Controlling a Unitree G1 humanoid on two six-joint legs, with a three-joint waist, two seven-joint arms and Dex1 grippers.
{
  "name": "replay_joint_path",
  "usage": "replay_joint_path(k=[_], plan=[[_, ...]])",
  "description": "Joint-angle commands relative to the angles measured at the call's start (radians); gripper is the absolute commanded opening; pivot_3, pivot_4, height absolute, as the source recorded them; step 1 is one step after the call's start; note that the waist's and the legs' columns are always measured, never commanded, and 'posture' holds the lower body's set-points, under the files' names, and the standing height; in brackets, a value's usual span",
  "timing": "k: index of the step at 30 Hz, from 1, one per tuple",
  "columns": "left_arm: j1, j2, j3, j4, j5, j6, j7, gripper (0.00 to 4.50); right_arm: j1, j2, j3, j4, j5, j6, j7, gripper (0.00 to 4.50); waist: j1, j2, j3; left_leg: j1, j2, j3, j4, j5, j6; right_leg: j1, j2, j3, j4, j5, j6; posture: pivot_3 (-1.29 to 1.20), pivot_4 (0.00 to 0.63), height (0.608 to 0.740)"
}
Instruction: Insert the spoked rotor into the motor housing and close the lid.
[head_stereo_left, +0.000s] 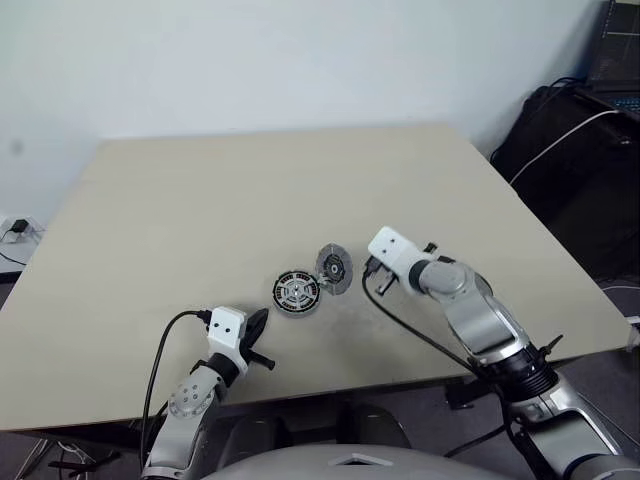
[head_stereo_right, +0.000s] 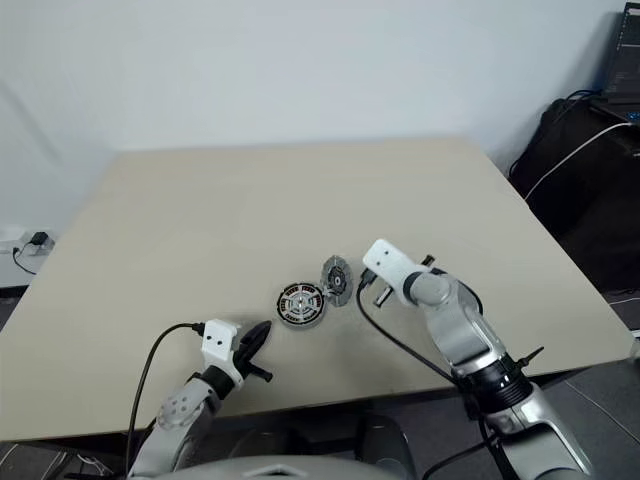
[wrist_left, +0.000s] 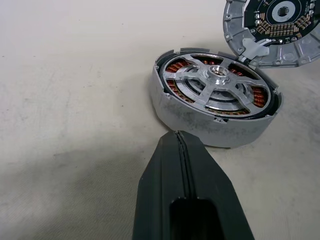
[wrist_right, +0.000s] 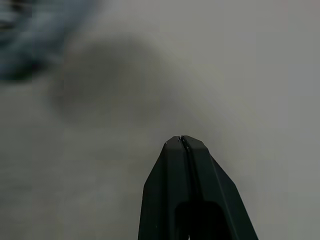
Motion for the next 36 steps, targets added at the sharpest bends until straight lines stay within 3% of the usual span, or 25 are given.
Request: replay_joint_path(k=[1, 6, 18, 36], plan=[[-0.021, 0.012, -0.002, -0.043, 0.007, -0.001, -0.014, 0.00, -0.013, 0.007, -0.024, -0.070, 0.056, 0.013, 0.054, 0.02, 0.007, 0.000, 0.000, 0.000, 0.000, -0.001, 0.001, 0.000, 0.000, 0.000, 0.000, 0.000, 0.000, 0.000, 0.000, 0.00, 0.000, 0.740], [-0.026, 0.019, -0.003, -0.041, 0.007, -0.002, -0.021, 0.00, -0.013, 0.056, -0.068, -0.105, 0.161, 0.001, 0.098, 0.02, 0.019, -0.001, 0.000, -0.001, -0.001, -0.002, 0.003, -0.001, 0.002, 0.001, -0.001, -0.001, 0.000, 0.001, 0.000, 0.00, 0.000, 0.740], [-0.025, 0.028, 0.005, -0.035, 0.004, -0.008, -0.023, 0.00, -0.050, 0.108, -0.030, -0.081, 0.226, -0.017, 0.111, 0.02, 0.020, -0.001, 0.000, -0.002, -0.002, -0.002, 0.003, 0.000, 0.000, 0.001, -0.002, -0.002, -0.001, 0.001, 0.000, 0.00, 0.000, 0.740], [-0.030, 0.025, 0.005, -0.016, 0.004, -0.017, -0.023, 0.00, -0.081, 0.267, 0.072, 0.253, 0.205, -0.130, 0.101, 0.02, 0.018, 0.000, 0.000, -0.001, -0.002, -0.002, 0.003, 0.000, 0.000, 0.001, -0.002, -0.002, -0.001, 0.001, 0.000, 0.00, 0.000, 0.740]])
